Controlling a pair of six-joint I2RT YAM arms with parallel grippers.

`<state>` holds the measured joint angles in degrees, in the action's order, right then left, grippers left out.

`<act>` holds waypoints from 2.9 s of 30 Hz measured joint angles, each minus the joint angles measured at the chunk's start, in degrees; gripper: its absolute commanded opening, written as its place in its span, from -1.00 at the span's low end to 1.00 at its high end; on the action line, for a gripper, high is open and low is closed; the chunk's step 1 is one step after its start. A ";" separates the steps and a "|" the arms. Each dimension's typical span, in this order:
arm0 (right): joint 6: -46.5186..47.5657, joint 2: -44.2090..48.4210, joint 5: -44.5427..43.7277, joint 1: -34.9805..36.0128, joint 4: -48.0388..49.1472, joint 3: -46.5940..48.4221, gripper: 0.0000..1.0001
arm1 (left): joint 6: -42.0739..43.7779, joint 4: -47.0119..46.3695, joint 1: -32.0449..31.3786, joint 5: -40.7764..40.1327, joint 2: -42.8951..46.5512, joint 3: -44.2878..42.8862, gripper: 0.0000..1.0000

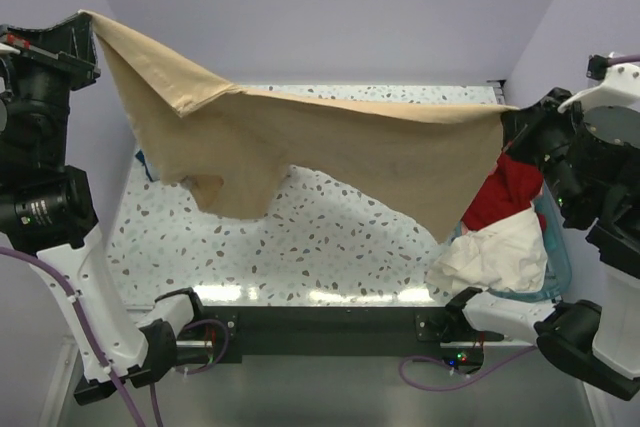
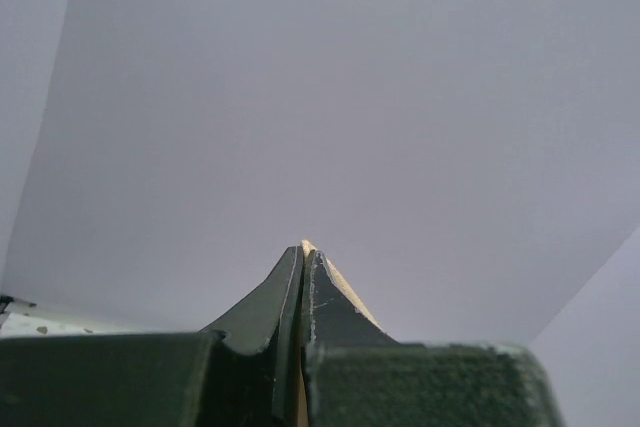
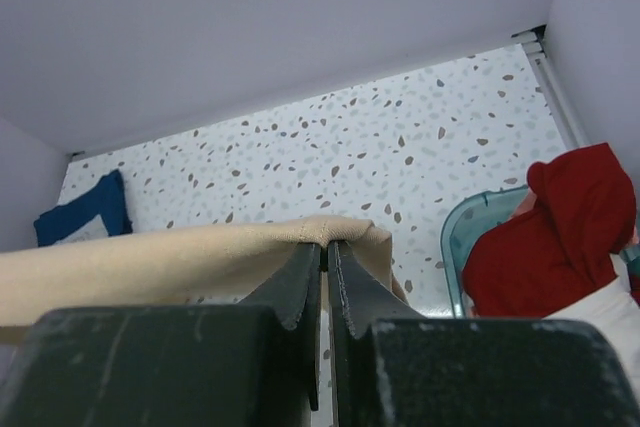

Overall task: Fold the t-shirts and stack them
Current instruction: Flatten the tshirt out

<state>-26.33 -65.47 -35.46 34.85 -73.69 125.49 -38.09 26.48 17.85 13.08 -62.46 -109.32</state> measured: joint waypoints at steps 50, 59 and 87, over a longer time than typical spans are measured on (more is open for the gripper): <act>12.74 4.11 8.44 -15.28 23.65 -9.94 -1.00 | -2.84 -20.28 -8.87 -2.91 -1.44 -8.22 -1.00; 13.05 -10.73 10.43 -18.05 33.05 -30.34 -1.00 | -2.67 -23.65 -9.81 5.62 -27.10 -0.55 -0.88; 9.88 -29.66 43.28 -24.28 36.50 -41.31 0.97 | 8.37 -9.18 -19.56 6.29 -24.37 44.65 0.40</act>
<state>-16.45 -95.13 7.81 10.57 -37.19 84.18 -29.71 17.30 -1.72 19.38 -86.83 -64.66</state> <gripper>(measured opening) 0.986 0.698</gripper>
